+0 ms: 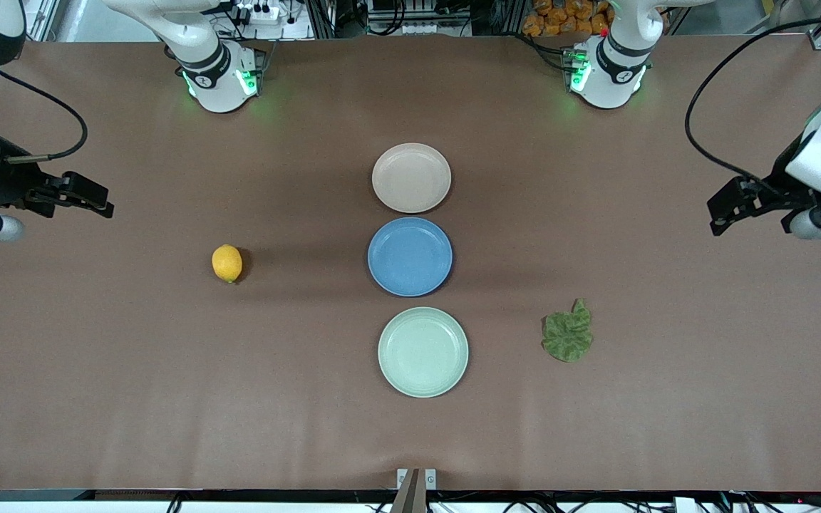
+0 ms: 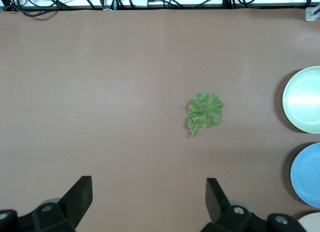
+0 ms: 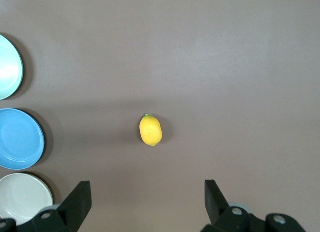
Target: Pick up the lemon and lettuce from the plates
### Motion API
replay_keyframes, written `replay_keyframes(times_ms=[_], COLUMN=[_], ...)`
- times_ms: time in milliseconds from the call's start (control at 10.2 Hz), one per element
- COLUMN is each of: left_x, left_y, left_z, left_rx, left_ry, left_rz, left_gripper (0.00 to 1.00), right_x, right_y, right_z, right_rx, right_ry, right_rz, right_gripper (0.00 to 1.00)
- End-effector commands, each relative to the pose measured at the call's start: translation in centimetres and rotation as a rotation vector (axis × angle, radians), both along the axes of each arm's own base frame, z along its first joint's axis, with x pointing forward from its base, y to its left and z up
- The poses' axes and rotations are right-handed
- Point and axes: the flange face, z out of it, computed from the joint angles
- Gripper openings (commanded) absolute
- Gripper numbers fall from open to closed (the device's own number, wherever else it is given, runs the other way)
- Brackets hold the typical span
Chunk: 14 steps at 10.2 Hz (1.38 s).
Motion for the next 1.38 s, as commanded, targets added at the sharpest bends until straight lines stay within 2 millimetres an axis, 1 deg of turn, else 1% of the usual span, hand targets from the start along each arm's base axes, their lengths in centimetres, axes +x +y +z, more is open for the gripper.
replay_keyframes(times_ms=[0, 197, 492, 985, 1280], left_x=[-1.9, -2.4, -3.3, -3.1, -2.8], left_y=[1.5, 1.3, 0.9, 0.6, 0.7], left_z=[-0.1, 0.3, 1.9, 1.8, 1.4], left_rx=[-0.029, -0.025, -0.026, -0.025, -0.021], left_ry=[0.023, 0.025, -0.004, -0.004, 0.004], left_rz=[-0.015, -0.018, -0.023, -0.034, -0.065], left_gripper=[1.00, 1.00, 1.00, 1.00, 1.00], right_x=[-0.1, -0.3, -0.3, -0.3, -0.3], right_y=[-0.2, -0.1, -0.1, -0.1, -0.1], right_z=[0.9, 1.1, 1.0, 1.1, 1.1], right_rx=[-0.009, -0.015, -0.015, -0.014, -0.014], right_ry=[-0.011, -0.009, -0.006, -0.009, -0.009], right_rz=[-0.007, -0.010, -0.010, -0.006, -0.006], right_gripper=[1.00, 1.00, 1.00, 1.00, 1.00])
